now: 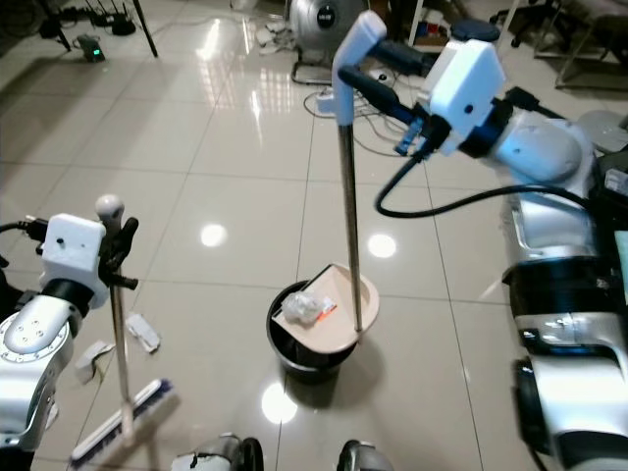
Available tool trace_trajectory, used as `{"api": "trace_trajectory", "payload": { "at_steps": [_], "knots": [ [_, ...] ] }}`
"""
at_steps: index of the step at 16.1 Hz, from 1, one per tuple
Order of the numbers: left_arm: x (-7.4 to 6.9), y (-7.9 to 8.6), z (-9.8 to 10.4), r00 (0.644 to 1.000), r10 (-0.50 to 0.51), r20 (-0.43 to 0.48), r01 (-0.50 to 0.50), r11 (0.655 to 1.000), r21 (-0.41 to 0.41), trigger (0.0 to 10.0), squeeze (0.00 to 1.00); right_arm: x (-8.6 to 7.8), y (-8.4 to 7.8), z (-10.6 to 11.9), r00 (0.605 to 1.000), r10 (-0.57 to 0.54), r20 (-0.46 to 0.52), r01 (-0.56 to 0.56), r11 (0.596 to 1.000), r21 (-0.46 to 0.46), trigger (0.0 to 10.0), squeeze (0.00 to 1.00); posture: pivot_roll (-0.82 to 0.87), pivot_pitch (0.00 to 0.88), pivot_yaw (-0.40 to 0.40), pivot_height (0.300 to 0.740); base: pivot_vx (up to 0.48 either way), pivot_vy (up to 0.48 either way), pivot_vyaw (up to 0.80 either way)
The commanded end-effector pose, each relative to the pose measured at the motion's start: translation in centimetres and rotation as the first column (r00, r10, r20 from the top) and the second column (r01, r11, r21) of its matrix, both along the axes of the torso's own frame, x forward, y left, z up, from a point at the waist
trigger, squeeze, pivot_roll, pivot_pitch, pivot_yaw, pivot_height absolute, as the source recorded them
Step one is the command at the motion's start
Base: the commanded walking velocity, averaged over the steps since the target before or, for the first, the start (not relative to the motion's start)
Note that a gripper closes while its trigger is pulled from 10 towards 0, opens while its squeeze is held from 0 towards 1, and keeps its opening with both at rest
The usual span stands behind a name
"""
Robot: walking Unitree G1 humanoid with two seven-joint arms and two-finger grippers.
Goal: Sweep floor
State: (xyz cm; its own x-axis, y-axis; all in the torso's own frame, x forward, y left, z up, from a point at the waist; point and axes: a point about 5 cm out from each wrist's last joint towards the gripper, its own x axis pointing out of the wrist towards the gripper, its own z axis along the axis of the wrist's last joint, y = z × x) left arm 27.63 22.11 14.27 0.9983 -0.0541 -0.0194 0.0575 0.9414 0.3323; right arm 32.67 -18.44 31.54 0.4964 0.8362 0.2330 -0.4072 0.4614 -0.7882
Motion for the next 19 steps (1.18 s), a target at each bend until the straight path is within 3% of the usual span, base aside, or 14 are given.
{"api": "trace_trajectory", "payload": {
  "at_steps": [1, 6, 8, 14, 19],
  "knots": [
    [0.2, 0.1, 0.5, 1.000, 0.008, 0.030, -0.009, 1.000, 0.025, 10.0, 0.00, -0.7, -0.3, 1.1, 0.999, 0.007, 0.033, -0.006, 0.999, -0.032, 10.0, 0.00, 0.06, 0.098, 0.044, 0.740, 0.000, 0.000, 0.00],
    [0.5, -0.1, 0.6, 0.999, 0.004, 0.039, -0.005, 1.000, 0.018, 10.0, 0.00, -2.2, -1.5, 2.6, 1.000, -0.003, 0.029, 0.005, 0.996, -0.089, 10.0, 0.00, 0.05, 0.077, 0.041, 0.740, 0.000, 0.000, 0.00],
    [0.6, -0.2, 0.6, 0.999, 0.006, 0.044, -0.007, 1.000, 0.014, 10.0, 0.00, -2.6, -2.1, 3.7, 0.999, -0.014, 0.032, 0.016, 0.998, -0.064, 10.0, 0.00, 0.05, 0.072, 0.039, 0.740, 0.000, 0.000, 0.00],
    [0.8, -0.4, 0.5, 0.999, 0.002, 0.048, -0.003, 1.000, 0.006, 10.0, 0.00, -2.8, -3.2, 3.5, 0.997, -0.078, 0.023, 0.080, 0.992, -0.101, 10.0, 0.00, 0.05, 0.068, 0.040, 0.740, 0.000, 0.000, 0.00],
    [0.9, -0.3, 0.5, 0.999, 0.008, 0.053, -0.009, 1.000, 0.006, 10.0, 0.00, -2.6, -3.8, 3.6, 0.991, -0.131, 0.039, 0.133, 0.988, -0.075, 10.0, 0.00, 0.04, 0.069, 0.040, 0.740, 0.000, 0.000, 0.00]
  ]
}}
